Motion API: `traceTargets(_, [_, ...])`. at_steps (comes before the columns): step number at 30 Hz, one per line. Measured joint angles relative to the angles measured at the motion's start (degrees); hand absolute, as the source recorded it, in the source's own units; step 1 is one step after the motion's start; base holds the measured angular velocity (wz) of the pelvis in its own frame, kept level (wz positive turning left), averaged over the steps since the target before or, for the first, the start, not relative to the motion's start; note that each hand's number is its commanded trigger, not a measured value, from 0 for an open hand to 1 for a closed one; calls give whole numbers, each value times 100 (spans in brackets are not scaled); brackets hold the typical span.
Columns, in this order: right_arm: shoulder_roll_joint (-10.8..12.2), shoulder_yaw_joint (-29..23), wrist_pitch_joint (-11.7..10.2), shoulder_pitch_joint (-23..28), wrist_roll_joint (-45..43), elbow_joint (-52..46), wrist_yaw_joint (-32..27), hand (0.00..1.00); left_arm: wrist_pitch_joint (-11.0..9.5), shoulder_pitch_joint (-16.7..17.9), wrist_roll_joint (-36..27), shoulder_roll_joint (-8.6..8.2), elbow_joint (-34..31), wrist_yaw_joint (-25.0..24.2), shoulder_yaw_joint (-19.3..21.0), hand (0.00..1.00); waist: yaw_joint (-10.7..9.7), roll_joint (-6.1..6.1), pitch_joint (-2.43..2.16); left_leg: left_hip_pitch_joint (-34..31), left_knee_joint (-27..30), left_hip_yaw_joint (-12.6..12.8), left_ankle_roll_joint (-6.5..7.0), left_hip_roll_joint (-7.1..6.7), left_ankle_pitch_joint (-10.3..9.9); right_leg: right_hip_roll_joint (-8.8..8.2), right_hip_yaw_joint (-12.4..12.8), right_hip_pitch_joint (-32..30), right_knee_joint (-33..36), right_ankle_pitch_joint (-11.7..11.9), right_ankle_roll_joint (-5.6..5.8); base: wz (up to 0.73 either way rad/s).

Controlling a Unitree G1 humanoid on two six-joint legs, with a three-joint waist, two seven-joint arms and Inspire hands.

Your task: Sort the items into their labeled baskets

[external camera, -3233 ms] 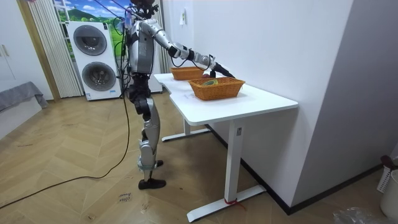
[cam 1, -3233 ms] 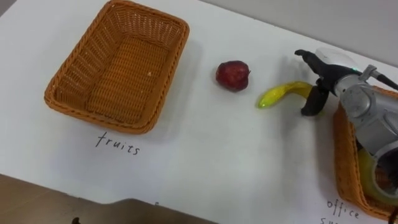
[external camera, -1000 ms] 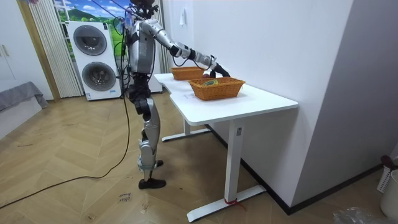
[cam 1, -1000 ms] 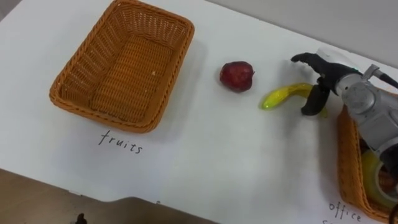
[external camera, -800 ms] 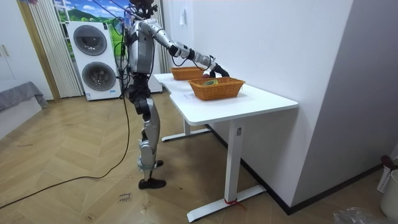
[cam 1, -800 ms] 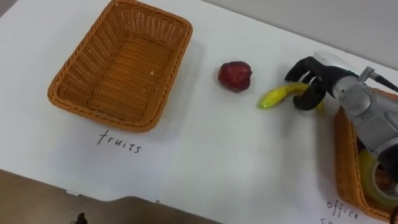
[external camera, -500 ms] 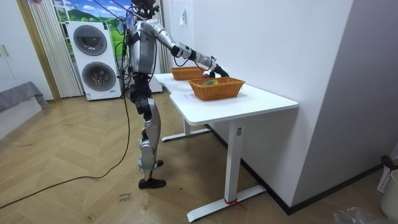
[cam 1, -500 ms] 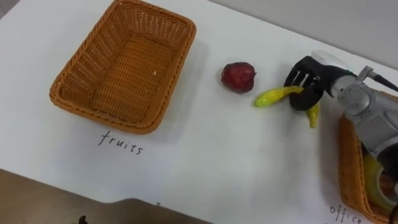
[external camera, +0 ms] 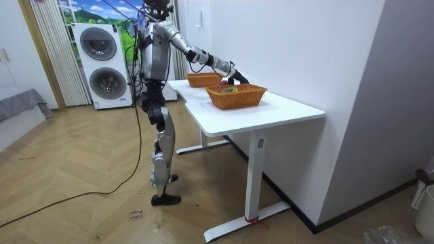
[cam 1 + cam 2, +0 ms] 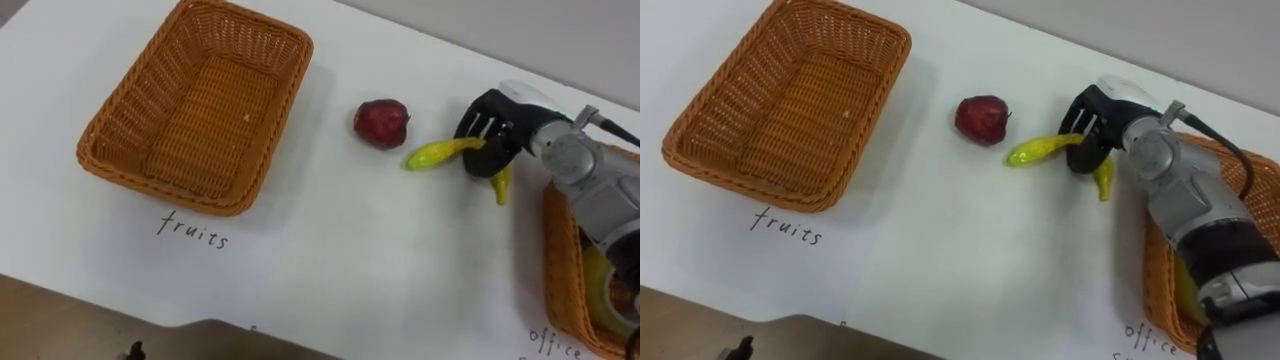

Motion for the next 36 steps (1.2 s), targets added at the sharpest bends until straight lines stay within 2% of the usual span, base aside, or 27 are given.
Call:
traceTargets(8, [60, 4, -16, 121, -20, -817, 42, 100, -50, 29, 19, -1, -3, 4, 25, 0, -14, 1, -13, -29, 0, 2, 0, -1, 1, -4, 3, -42, 1, 0, 0, 0])
traceTargets(11, [59, -7, -120, 122, -25, -1217, 95, 100, -67, 75, 67, -10, -6, -14, 153, 0, -63, -11, -26, -8, -5, 18, 0, 3, 2, -2, 14, -29, 1, 0, 0, 0])
traceTargets(18, [14, -18, -207, 123, 39, -1965, 204, 100, -177, 166, -4, -28, 54, -27, 484, 0, -238, -28, -45, 205, -31, 55, 0, 1, 2, -38, 150, 158, 1, 0, 0, -1])
traceTargets(20, [-29, -183, -216, 124, 39, -2407, 241, 100, -185, 224, -33, -99, 53, -40, 690, 0, -378, -16, -67, 217, -19, 50, 1, -4, 2, -35, 153, 181, 1, 0, 0, -4])
traceTargets(23, [-31, -457, -216, 141, 40, -2719, 258, 100, -186, 292, -28, -206, 0, -41, 867, 0, -398, 23, -91, 306, -18, 59, 2, -4, 1, -29, 145, 272, 0, 0, 0, -2])
traceTargets(25, [-33, -642, -215, 195, 147, -2863, 257, 100, -189, 405, -28, -305, -61, -23, 912, 0, -366, 82, -158, 511, -109, 67, 1, -6, 1, -20, 145, 426, -3, -1, 1, -4])
traceTargets(28, [-33, -692, -94, 196, 195, -3049, 271, 100, -174, 535, 0, -349, -104, -18, 910, 0, -351, 155, -211, 728, -213, 102, 2, -5, 16, -5, 190, 583, -1, -3, 4, -8])
traceTargets(32, [-33, -712, -61, 196, 201, -3604, 471, 100, -168, 613, 32, -330, -133, -12, 948, 0, -405, 141, -221, 812, -288, 111, -17, -5, 51, 2, 262, 641, -4, -7, 9, -4])
traceTargets(34, [-33, -719, -27, 196, 211, -3944, 612, 100, -168, 651, 41, -341, -135, 2, 1068, 0, -429, 88, -244, 822, -286, 109, -24, -3, 61, 9, 278, 652, -7, -9, 9, 0])
traceTargets(36, [-33, -720, 7, 196, 230, -4130, 689, 100, -168, 697, 36, -342, -164, 16, 1101, 0, -472, 52, -246, 850, -285, 100, -23, -6, 62, 9, 277, 681, -8, -9, 9, 0])
